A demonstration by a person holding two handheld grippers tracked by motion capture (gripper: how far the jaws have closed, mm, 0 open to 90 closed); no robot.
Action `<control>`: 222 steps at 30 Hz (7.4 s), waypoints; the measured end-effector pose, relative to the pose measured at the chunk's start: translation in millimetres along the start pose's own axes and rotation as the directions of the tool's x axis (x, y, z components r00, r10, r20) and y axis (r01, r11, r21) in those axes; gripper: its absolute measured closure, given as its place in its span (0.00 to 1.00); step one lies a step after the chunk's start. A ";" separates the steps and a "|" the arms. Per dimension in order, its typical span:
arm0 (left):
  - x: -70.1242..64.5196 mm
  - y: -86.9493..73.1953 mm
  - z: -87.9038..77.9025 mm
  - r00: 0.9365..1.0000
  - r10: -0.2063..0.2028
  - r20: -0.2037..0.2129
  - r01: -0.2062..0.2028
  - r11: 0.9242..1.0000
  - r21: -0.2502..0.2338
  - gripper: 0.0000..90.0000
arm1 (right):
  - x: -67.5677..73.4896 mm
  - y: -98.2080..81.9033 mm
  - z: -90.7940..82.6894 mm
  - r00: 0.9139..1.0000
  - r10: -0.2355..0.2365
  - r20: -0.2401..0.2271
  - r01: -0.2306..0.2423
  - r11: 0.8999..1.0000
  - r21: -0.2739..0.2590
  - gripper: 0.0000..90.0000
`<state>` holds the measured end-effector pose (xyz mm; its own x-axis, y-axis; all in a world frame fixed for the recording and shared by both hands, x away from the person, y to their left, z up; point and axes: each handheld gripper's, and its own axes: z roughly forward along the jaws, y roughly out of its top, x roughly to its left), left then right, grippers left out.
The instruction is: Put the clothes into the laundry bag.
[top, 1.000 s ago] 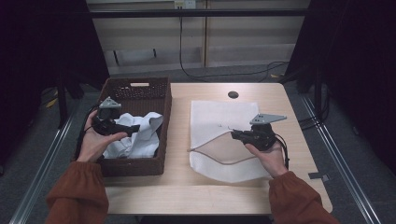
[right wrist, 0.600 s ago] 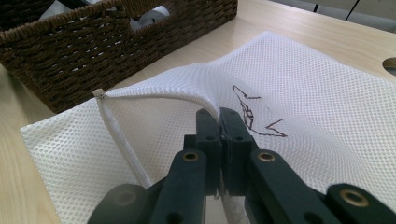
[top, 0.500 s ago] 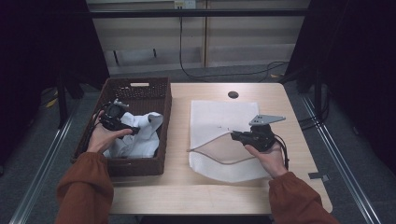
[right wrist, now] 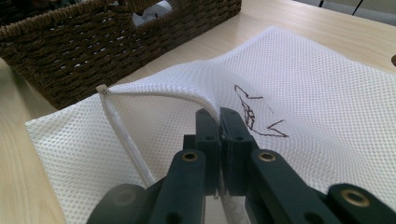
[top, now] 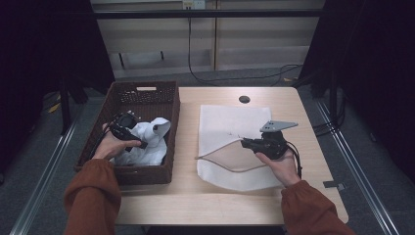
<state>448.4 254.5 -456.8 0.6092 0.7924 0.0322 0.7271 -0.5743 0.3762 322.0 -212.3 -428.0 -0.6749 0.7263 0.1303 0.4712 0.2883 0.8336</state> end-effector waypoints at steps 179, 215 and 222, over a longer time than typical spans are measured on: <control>-12.6 -38.5 -162.4 0.994 -0.084 0.072 0.108 0.593 -0.798 0.88 | 1.6 0.3 4.2 0.999 -0.003 -0.032 0.003 1.000 0.015 0.98; -77.6 -31.6 -171.5 0.988 0.101 0.114 0.037 0.568 -0.822 0.88 | 2.3 0.0 5.9 0.999 -0.006 -0.036 0.007 1.000 0.012 0.98; -92.3 -22.5 -176.9 0.984 0.141 0.111 0.014 0.557 -0.830 0.88 | 2.5 -0.1 5.7 0.999 -0.006 -0.035 0.006 1.000 0.012 0.98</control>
<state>319.7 230.6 -304.4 0.7368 0.6758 -0.0183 0.1510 -0.1381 0.9788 323.5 -206.9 -430.8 -0.6970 0.7024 0.1442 0.4741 0.3005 0.8276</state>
